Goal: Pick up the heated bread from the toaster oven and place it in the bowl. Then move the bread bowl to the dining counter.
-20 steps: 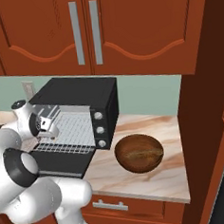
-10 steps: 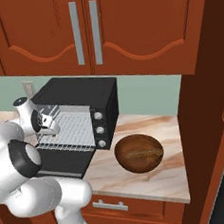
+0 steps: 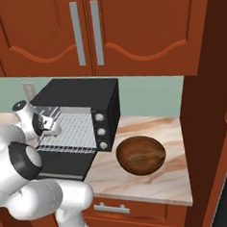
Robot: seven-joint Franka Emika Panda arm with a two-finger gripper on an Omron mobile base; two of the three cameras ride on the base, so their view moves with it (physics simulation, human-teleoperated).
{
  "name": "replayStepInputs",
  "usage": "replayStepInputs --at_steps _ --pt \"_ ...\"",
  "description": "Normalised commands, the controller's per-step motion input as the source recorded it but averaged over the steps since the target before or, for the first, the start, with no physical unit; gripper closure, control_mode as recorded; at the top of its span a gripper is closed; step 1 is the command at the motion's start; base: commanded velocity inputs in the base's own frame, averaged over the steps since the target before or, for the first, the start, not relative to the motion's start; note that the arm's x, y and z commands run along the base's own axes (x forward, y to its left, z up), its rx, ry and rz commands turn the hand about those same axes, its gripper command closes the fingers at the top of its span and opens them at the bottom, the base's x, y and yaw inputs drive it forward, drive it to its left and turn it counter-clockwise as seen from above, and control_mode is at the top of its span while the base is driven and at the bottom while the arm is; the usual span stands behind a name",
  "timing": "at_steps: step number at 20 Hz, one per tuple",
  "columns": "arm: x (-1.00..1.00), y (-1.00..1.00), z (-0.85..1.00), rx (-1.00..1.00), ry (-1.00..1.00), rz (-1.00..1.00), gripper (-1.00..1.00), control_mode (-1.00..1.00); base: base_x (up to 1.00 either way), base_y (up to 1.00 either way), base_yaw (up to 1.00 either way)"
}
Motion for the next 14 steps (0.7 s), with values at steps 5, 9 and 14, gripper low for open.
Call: replayStepInputs --at_steps 5,9,14 --pt "0.28 0.0 0.0 0.0 -0.06 0.0 -1.0 -1.0 0.0 0.0 0.0" --pt "0.11 0.0 0.0 0.0 -0.1 0.0 1.0 -1.0 0.0 0.0 0.0" --pt "0.01 0.0 0.0 0.0 0.0 0.0 1.0 -1.0 0.0 0.0 0.0"
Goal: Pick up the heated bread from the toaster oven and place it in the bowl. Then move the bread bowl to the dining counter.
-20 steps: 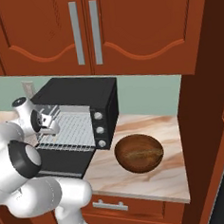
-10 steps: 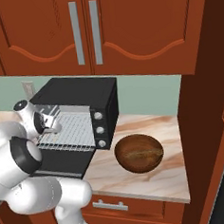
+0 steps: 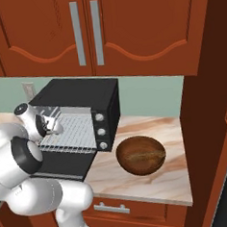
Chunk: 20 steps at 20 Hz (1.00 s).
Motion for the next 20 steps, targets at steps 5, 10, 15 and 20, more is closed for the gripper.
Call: replayStepInputs --at_steps 5,10,15,20 --pt "-0.32 -0.03 0.05 0.01 -0.01 -0.01 1.0 -1.0 0.0 0.0 0.0" --pt "-0.88 -0.33 0.38 0.08 -0.06 -0.05 1.0 -1.0 0.0 0.0 0.0" --pt "-0.97 -0.72 0.51 0.09 -0.05 -0.08 1.0 -1.0 0.0 0.0 0.0" --pt "-0.88 -0.99 0.45 0.06 -0.04 -0.13 1.0 -1.0 0.0 0.0 0.0"
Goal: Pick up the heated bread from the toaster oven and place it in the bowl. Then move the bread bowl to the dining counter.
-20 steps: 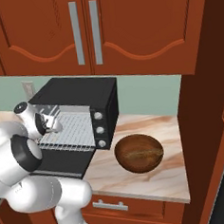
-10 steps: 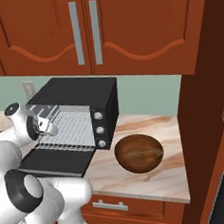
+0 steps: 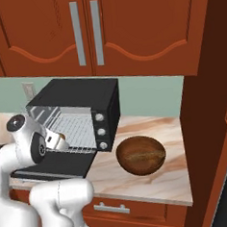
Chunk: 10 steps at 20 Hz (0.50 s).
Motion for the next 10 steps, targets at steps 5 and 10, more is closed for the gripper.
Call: replayStepInputs --at_steps 5,10 --pt "-0.72 -1.0 0.51 0.07 -0.02 -0.16 1.0 -1.0 0.0 0.0 0.0" --pt "-0.48 -1.0 0.59 0.1 0.0 -0.21 1.0 -1.0 0.0 0.0 0.0"
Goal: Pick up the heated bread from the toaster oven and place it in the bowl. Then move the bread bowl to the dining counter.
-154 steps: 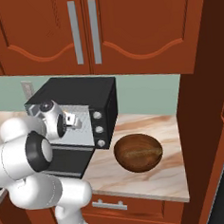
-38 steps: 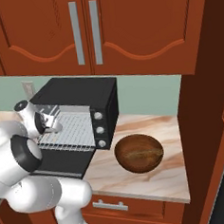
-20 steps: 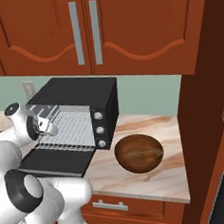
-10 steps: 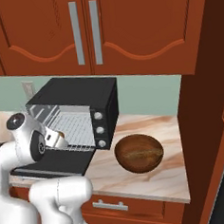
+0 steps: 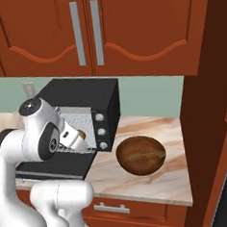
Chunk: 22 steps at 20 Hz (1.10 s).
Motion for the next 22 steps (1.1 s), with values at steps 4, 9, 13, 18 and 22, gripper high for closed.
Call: replayStepInputs --at_steps 4,9,13,18,22 --pt "-0.19 -1.0 0.23 0.08 0.08 -0.2 1.0 -1.0 0.0 0.0 0.0" --pt "0.21 -1.0 -0.23 0.03 0.14 -0.21 1.0 -1.0 0.0 0.0 0.0" --pt "0.15 -0.61 -0.21 0.0 0.0 -0.12 1.0 -1.0 0.0 0.0 0.0" --pt "0.4 -0.43 -0.45 0.0 0.01 0.0 1.0 -1.0 0.0 0.0 0.0" --pt "0.49 -0.47 -0.52 0.0 0.0 0.0 1.0 -1.0 0.0 0.0 0.0"
